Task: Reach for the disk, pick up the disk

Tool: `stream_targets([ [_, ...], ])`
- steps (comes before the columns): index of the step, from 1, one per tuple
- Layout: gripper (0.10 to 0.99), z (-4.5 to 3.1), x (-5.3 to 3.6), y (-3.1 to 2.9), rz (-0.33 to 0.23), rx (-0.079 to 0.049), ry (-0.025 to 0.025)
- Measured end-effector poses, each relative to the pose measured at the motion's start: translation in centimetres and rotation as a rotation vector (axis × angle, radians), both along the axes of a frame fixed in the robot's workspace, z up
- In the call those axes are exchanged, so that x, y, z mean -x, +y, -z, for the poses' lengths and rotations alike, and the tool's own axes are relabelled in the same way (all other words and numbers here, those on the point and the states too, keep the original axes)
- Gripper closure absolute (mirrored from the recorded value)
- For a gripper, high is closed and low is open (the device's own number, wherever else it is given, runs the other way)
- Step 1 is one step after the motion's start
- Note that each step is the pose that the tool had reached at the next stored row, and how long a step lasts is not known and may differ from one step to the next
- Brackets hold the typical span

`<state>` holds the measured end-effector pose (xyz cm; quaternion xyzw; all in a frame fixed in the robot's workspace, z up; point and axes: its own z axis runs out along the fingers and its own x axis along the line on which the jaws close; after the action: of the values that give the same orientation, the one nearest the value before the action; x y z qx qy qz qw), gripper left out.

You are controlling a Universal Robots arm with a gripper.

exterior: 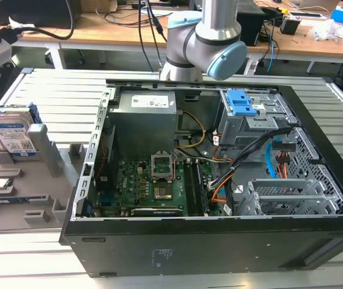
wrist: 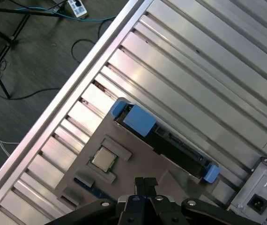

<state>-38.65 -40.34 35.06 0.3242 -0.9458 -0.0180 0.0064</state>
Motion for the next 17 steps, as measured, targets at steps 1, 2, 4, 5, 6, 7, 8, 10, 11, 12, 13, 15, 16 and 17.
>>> stream_targets([
  [1, 0.98, 0.0, 0.0, 0.0, -0.017, 0.0, 0.0],
  [2, 0.98, 0.0, 0.0, 0.0, -0.027, 0.0, 0.0],
  [4, 0.98, 0.0, 0.0, 0.0, -0.053, 0.0, -0.0001],
  [5, 0.98, 0.0, 0.0, 0.0, -0.062, 0.0, -0.0001],
  [6, 0.98, 0.0, 0.0, 0.0, -0.076, 0.0, 0.0],
  [7, 0.98, 0.0, 0.0, 0.0, -0.089, 0.0, 0.0],
  [8, 0.98, 0.0, 0.0, 0.0, -0.098, 0.0, 0.0],
  [10, 0.98, 0.0, 0.0, 0.0, -0.121, 0.0, -0.0001],
  [11, 0.98, 0.0, 0.0, 0.0, -0.139, 0.0, 0.0],
  [12, 0.98, 0.0, 0.0, 0.0, -0.153, 0.0, -0.0001],
  [13, 0.98, 0.0, 0.0, 0.0, -0.168, 0.0, 0.0],
  [15, 0.98, 0.0, 0.0, 0.0, -0.184, 0.0, -0.0001],
  [16, 0.98, 0.0, 0.0, 0.0, -0.193, 0.0, -0.0001],
  [17, 0.98, 0.0, 0.0, 0.0, -0.203, 0.0, 0.0],
])
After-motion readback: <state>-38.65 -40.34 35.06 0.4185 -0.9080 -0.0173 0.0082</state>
